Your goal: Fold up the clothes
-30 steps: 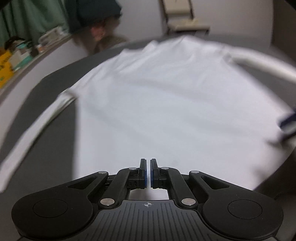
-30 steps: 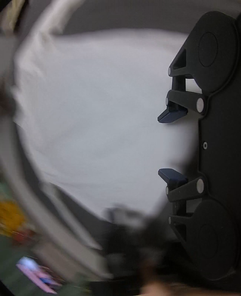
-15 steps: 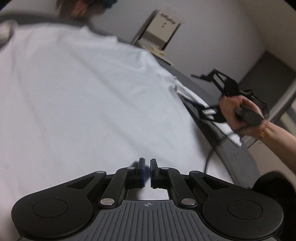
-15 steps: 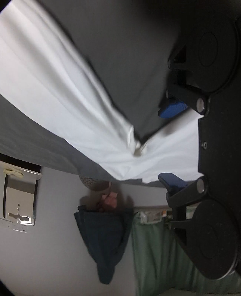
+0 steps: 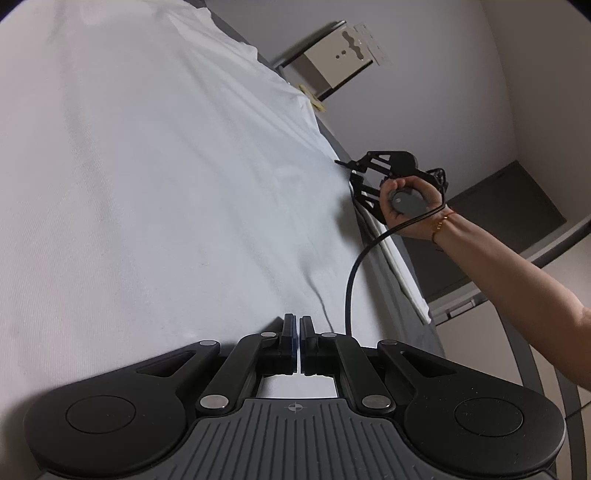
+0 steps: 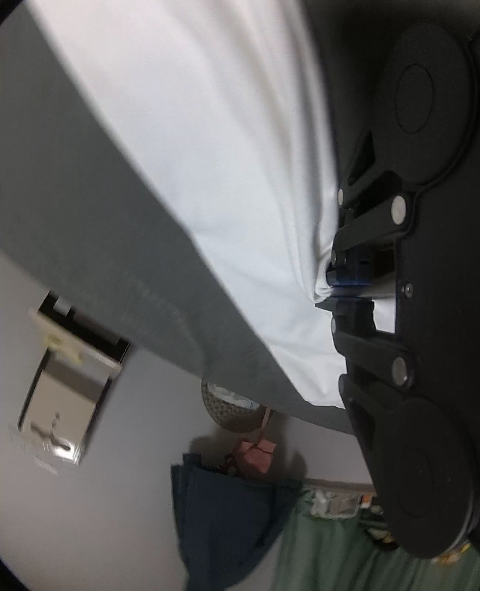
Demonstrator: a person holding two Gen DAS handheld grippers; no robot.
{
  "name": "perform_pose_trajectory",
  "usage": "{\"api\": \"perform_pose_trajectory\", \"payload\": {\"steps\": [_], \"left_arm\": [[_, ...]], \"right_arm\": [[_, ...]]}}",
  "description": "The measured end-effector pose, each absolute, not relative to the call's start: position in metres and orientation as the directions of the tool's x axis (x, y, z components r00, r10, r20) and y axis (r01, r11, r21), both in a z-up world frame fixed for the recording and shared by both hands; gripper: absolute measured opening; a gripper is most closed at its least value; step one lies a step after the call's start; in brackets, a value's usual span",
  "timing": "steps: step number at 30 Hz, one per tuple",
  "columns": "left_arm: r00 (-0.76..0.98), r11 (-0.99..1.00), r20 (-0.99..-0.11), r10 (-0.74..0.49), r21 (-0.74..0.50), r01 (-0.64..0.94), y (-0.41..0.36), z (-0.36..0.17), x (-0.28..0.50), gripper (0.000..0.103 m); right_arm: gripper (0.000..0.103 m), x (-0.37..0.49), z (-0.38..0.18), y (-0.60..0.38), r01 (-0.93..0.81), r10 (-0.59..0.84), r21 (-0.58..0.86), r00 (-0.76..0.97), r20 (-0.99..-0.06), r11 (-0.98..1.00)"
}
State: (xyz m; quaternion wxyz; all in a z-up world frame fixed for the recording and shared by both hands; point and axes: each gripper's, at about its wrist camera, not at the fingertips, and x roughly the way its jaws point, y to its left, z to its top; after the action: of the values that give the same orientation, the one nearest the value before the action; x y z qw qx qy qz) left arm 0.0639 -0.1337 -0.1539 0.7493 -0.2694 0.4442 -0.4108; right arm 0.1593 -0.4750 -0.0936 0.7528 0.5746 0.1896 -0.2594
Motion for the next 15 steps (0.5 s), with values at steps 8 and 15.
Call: {"api": "perform_pose_trajectory", "payload": {"steps": [8, 15], "left_arm": [[0.262, 0.53, -0.462, -0.848, -0.761, 0.374, -0.133, -0.148, 0.068, 0.003], [0.323, 0.574, -0.482, -0.815, -0.75, 0.329, -0.126, -0.13, 0.076, 0.003]], "right_arm": [[0.022, 0.127, -0.098, -0.472, 0.551, -0.116, 0.808, 0.834, -0.539, 0.208], [0.048, 0.065, -0.063, -0.426, 0.553, -0.078, 0.736, 0.816, -0.572, 0.39]]}}
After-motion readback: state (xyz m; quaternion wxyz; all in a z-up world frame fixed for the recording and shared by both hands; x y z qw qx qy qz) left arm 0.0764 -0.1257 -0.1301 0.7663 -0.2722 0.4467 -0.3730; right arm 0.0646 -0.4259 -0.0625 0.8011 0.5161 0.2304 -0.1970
